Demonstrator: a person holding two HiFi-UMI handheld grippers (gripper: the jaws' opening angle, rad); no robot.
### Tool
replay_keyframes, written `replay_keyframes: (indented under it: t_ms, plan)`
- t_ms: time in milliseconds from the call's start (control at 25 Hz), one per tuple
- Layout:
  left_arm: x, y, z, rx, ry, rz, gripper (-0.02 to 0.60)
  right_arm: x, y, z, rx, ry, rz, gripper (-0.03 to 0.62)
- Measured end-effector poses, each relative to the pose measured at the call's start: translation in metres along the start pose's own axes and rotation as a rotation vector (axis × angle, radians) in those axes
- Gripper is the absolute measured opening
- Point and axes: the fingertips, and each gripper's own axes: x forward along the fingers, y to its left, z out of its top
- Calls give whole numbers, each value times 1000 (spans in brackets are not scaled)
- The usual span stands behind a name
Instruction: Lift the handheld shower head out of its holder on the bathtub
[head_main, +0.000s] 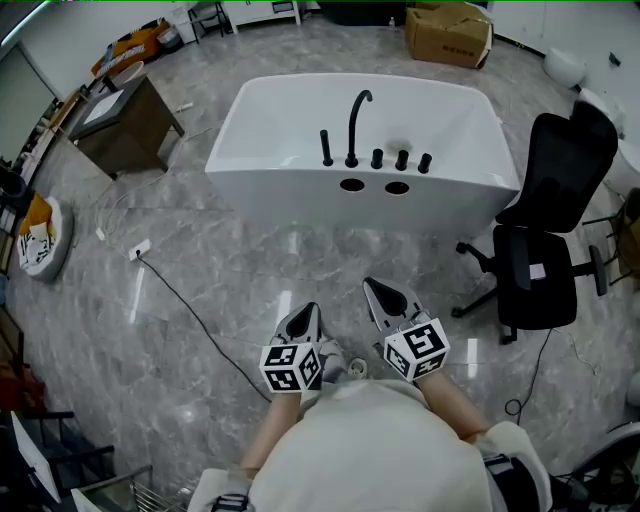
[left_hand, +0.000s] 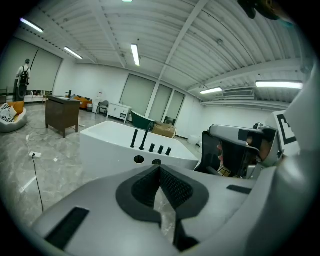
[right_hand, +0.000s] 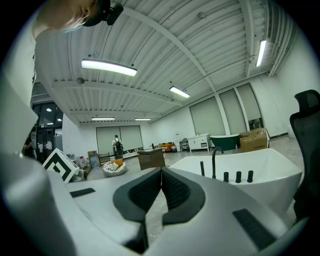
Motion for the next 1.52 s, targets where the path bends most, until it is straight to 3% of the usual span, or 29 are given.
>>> replay_keyframes:
  t_ms: [280, 560, 1160, 1520]
  plan:
    - [9, 13, 2, -2, 16, 5, 20, 10, -3, 2, 14, -4, -6, 18]
    - [46, 13, 14, 0, 26, -22, 20, 29, -33, 5, 16, 4, -30, 20]
    - [141, 43, 95, 15, -1, -94, 20, 117, -90, 47, -62, 13, -64, 20]
    - [187, 96, 145, -6, -13, -88, 20, 196, -110, 68, -107, 37, -54, 20]
